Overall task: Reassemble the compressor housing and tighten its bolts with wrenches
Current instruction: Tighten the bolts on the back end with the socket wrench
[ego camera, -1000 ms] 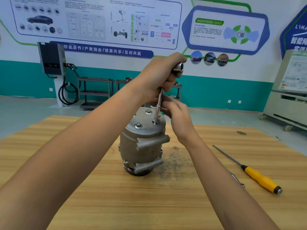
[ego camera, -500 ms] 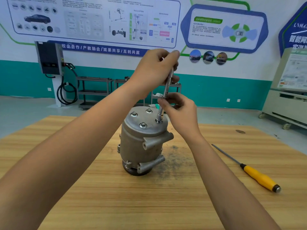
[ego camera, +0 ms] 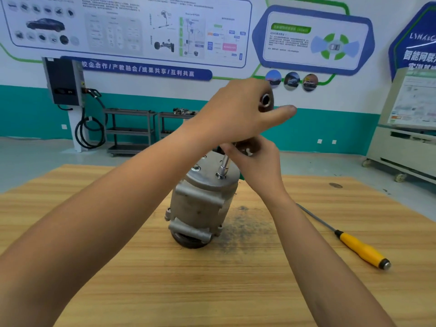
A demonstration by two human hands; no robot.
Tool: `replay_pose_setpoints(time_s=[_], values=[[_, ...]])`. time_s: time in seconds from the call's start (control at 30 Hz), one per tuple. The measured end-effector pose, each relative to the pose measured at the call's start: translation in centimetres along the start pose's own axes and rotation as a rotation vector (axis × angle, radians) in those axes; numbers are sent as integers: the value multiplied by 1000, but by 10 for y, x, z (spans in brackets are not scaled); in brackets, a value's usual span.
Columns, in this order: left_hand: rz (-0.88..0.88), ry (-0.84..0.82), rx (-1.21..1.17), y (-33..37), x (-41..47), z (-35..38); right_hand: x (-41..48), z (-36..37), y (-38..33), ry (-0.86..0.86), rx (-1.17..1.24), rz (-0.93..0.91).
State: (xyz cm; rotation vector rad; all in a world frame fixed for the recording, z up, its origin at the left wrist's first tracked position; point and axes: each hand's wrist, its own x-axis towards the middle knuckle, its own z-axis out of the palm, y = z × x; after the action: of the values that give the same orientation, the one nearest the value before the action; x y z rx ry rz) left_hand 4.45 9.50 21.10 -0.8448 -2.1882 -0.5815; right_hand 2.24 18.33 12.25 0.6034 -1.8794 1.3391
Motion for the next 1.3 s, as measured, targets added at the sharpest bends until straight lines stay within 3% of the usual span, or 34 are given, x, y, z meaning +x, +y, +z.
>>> replay_pose_setpoints(time_s=[0.07, 0.2, 0.3, 0.37, 0.47, 0.57, 0.67, 0.73, 0.83, 0.93, 1.07, 1.2, 1.3], values=[[-32, 10, -91, 3, 0, 0, -3, 1, -1, -64, 49, 43], [-303, 19, -835, -6, 4, -1, -4, 5, 2, -232, 221, 148], [-441, 39, -1213, -20, 6, -4, -2, 8, 6, -181, 261, 153], [-516, 66, -1315, -26, 6, -7, -2, 12, 7, -131, 290, 136], [-505, 138, -1095, -28, 5, -11, -2, 21, 6, -115, 298, 108], [-357, 186, -569, -32, 1, -16, 1, 28, 2, -149, 263, 112], [-240, 121, 61, -41, 0, -28, 4, 36, -4, -296, 220, 140], [-239, 64, 345, -44, 1, -38, 6, 39, -8, -351, 206, 150], [-242, 8, 539, -45, 0, -46, 8, 39, -13, -354, 169, 119], [-222, 66, 635, -44, -9, -48, 9, 40, -16, -310, 113, 54], [-154, 142, 512, -41, -17, -45, 10, 44, -15, -259, 63, 1], [-255, -46, -208, -39, -22, -43, 6, 45, -15, -284, 42, 26], [-407, -41, -602, -36, -26, -30, 2, 44, -17, -349, 108, 69]])
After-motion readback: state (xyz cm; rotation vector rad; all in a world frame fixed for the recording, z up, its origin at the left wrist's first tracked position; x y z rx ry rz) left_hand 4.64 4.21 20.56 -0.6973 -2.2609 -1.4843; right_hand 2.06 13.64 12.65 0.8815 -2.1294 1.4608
